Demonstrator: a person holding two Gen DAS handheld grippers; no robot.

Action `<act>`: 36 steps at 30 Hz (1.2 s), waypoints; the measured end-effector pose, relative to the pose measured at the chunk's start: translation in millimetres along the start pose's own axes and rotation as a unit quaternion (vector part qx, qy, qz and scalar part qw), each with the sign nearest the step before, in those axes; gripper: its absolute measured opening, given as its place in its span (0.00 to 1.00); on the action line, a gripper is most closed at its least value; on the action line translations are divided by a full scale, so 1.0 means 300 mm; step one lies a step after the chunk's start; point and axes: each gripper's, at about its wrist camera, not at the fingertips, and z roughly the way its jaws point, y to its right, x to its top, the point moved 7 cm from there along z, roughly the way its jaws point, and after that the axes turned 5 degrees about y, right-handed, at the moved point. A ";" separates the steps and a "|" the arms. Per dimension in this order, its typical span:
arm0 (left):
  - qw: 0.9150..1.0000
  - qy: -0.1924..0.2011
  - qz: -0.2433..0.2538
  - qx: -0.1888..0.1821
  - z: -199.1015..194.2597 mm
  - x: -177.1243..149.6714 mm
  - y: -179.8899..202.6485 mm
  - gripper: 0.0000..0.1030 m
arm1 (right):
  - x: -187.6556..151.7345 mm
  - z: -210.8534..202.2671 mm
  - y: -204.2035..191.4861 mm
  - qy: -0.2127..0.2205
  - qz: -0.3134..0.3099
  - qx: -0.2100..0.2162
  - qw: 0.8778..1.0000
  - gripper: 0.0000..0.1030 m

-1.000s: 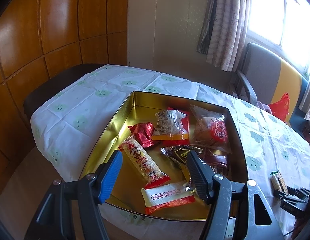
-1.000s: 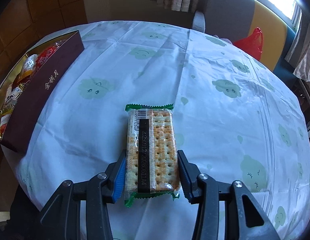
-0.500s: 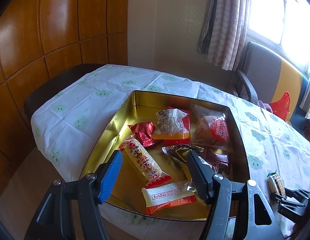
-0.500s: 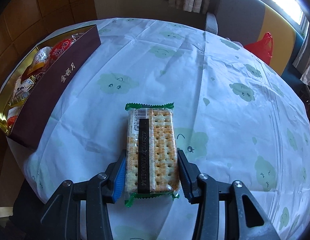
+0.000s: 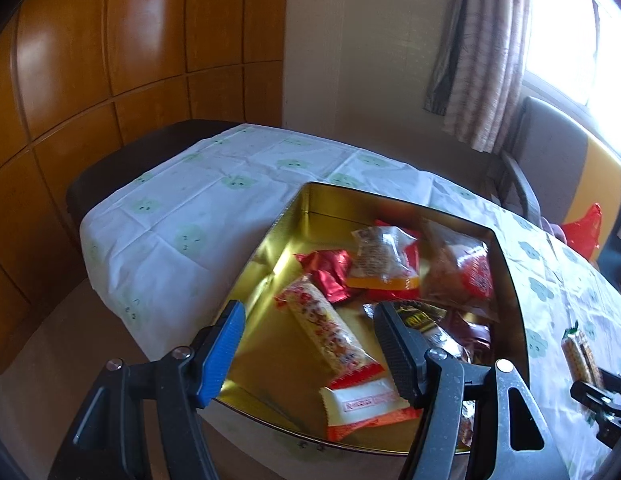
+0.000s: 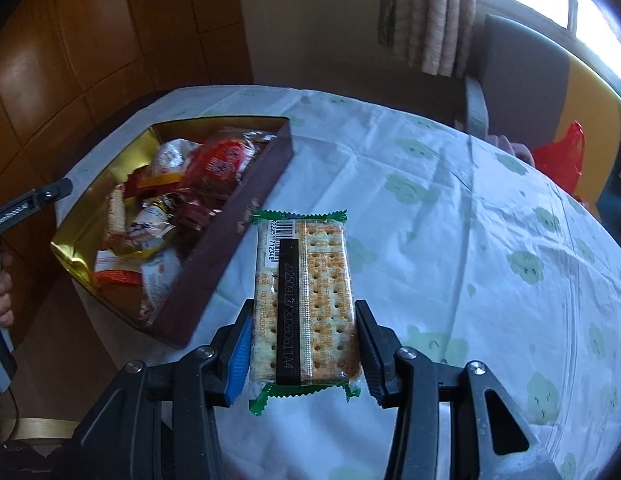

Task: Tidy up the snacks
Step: 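Carry the cracker pack into the tin and open the right tool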

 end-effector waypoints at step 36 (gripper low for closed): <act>0.999 -0.018 -0.028 0.029 0.066 -0.007 -0.104 0.65 | 0.134 0.221 -0.518 -0.059 -0.056 0.191 0.978 0.47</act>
